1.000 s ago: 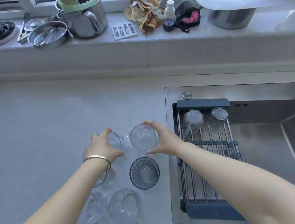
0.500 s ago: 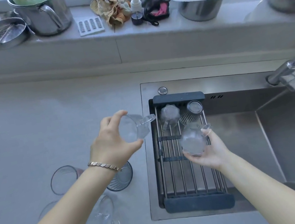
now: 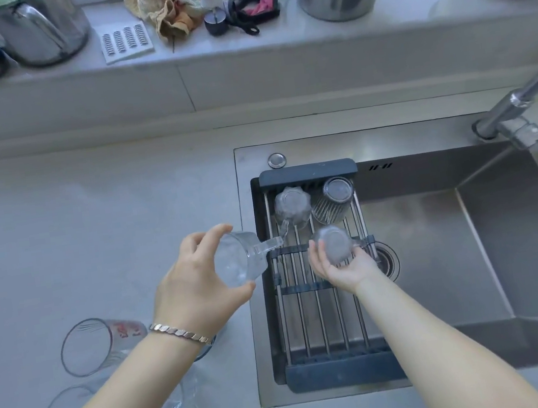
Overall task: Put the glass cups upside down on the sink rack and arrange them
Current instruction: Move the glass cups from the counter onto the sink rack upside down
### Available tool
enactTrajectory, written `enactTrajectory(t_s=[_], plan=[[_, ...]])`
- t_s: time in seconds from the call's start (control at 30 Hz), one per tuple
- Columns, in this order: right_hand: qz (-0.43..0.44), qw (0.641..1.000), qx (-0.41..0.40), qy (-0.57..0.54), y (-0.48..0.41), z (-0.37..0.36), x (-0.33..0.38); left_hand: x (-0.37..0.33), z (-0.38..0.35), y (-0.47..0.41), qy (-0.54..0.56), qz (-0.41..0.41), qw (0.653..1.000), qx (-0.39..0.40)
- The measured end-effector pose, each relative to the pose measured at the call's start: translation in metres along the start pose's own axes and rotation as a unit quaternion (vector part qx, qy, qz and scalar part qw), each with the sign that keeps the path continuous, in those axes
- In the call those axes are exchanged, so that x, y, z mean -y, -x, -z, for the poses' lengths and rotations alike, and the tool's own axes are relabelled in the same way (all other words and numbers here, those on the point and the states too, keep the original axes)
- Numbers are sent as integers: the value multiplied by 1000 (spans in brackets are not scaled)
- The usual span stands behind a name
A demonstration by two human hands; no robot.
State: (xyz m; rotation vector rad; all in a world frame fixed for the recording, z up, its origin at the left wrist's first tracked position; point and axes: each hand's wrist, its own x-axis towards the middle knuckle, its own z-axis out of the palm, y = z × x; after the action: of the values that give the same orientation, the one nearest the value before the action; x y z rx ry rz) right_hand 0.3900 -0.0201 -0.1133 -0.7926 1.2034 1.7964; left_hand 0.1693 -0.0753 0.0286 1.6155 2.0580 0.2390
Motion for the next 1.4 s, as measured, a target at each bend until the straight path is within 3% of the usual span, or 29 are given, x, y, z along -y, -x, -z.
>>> enactTrajectory(t_s=[0.13, 0.27, 0.37, 0.47, 0.5, 0.63, 0.73, 0.83, 0.87, 0.9, 0.93, 1.0, 1.07, 1.13, 1.2, 1.33, 1.4], plan=[[32, 998, -16, 47, 3, -3, -4, -4, -1, -1, -11, -12, 1000, 4], [100, 977, -61, 177, 21, -2, -24, -8, -2, 0, -4, -19, 1000, 13], [104, 905, -69, 408, 52, -1, -48, -12, -5, 5, 38, -33, 998, 23], [78, 811, -1, 579, 82, 1, -69, -18, -14, 12, 135, -26, 990, 35], [71, 803, 31, 591, 89, 1, -73, -19, -17, 14, 177, -23, 983, 43], [33, 829, 146, 538, 103, 2, -73, -22, -20, 19, 335, -36, 937, 90], [-1, 832, 166, 529, 108, 6, -72, -21, -19, 22, 333, -85, 931, 128], [68, 796, 130, 588, 109, 4, -69, -19, -18, 21, 269, -105, 939, 186], [117, 758, 108, 633, 108, 1, -69, -17, -18, 20, 227, -109, 948, 197], [177, 697, 82, 690, 106, -3, -68, -15, -17, 19, 175, -117, 958, 195], [244, 613, 49, 750, 102, -6, -67, -11, -16, 19, 127, -127, 966, 184], [355, 410, -1, 840, 91, -11, -64, -1, -14, 18, 80, -135, 976, 147], [367, 248, 0, 897, 74, -12, -64, 12, -10, 18, 84, -114, 983, 117], [336, 134, 14, 932, 57, -11, -67, 25, -5, 19, 93, -79, 988, 97], [332, 78, 16, 940, 42, -12, -70, 36, 1, 21, 98, -57, 991, 76], [354, 73, 6, 932, 30, -24, -79, 54, 10, 25, 110, -34, 992, 45], [347, 54, -1, 936, 31, -27, -81, 60, 11, 26, 116, -26, 992, 28]])
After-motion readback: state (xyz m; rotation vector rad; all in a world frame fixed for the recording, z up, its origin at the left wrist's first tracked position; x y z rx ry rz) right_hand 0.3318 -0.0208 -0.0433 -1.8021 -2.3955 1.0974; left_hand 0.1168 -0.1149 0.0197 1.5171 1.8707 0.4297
